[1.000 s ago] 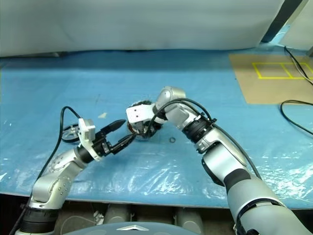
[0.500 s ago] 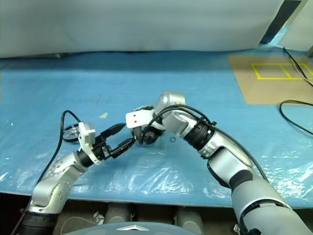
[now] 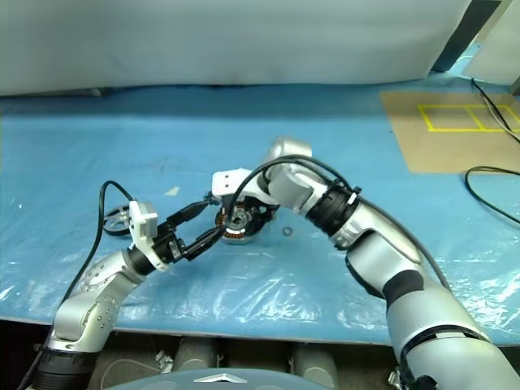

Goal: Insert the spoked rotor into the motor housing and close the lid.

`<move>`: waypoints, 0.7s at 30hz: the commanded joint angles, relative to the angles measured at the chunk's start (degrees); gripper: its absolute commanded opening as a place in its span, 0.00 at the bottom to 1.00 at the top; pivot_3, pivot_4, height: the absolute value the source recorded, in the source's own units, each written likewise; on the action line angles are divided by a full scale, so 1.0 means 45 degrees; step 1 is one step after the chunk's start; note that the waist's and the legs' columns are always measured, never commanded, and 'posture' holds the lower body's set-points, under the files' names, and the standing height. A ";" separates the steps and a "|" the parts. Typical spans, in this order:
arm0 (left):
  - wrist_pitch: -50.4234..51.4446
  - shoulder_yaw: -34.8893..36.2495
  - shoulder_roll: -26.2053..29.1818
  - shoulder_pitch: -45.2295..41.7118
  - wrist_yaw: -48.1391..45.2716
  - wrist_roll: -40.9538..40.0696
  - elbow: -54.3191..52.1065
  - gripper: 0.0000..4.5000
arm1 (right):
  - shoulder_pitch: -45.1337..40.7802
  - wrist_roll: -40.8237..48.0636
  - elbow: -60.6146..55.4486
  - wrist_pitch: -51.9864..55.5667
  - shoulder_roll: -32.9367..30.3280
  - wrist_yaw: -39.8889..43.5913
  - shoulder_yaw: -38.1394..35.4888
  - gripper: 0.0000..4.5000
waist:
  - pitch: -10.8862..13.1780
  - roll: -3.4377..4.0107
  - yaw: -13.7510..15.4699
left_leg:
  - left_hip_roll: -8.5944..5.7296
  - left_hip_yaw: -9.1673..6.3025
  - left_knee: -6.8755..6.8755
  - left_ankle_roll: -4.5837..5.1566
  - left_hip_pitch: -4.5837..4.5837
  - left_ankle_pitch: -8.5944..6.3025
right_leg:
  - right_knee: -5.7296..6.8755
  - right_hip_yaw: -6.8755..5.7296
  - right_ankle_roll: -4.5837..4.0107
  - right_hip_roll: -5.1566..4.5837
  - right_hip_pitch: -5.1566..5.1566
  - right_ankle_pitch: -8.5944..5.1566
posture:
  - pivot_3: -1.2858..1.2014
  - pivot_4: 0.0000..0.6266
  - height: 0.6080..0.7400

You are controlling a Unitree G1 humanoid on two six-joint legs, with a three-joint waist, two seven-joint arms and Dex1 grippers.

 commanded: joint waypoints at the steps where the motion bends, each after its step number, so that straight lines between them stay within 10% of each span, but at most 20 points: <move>1: -0.0123 0.0052 0.0065 -0.0101 -0.0137 -0.0107 -0.0304 1.00 | -0.0657 0.1117 -0.1425 0.1228 -0.0540 0.0681 -0.0745 0.74 | 0.0000 0.0000 -0.0036 | 0.0001 0.0000 -0.0003 0.0000 0.0001 0.0000 | 0.0000 0.0000 0.0000 0.0004 -0.0002 0.0000 | 0.52 0.24 1.00; 10: 0.0189 0.0114 0.0382 0.0364 -0.0295 -0.0503 -0.1100 1.00 | 0.3872 0.3499 -0.4602 -0.0801 -0.3928 -0.1554 -0.4653 0.74 | -0.0005 -0.0016 0.0348 | -0.0002 0.0006 -0.0016 -0.0003 0.0012 -0.0001 | -0.0021 0.0014 0.0003 0.0002 0.0020 0.0000 | 0.52 0.24 1.00; 21: 0.0735 -0.0143 0.1672 0.0592 -0.0925 -0.0499 -0.1940 1.00 | 1.0559 0.3853 -0.5145 -0.4011 -0.1741 -0.7935 -0.8041 0.74 | 0.0006 0.0006 0.0180 | -0.0010 0.0048 -0.0048 -0.0001 0.0076 -0.0002 | -0.0015 0.0054 0.0012 0.0014 -0.0001 -0.0002 | 0.52 0.24 1.00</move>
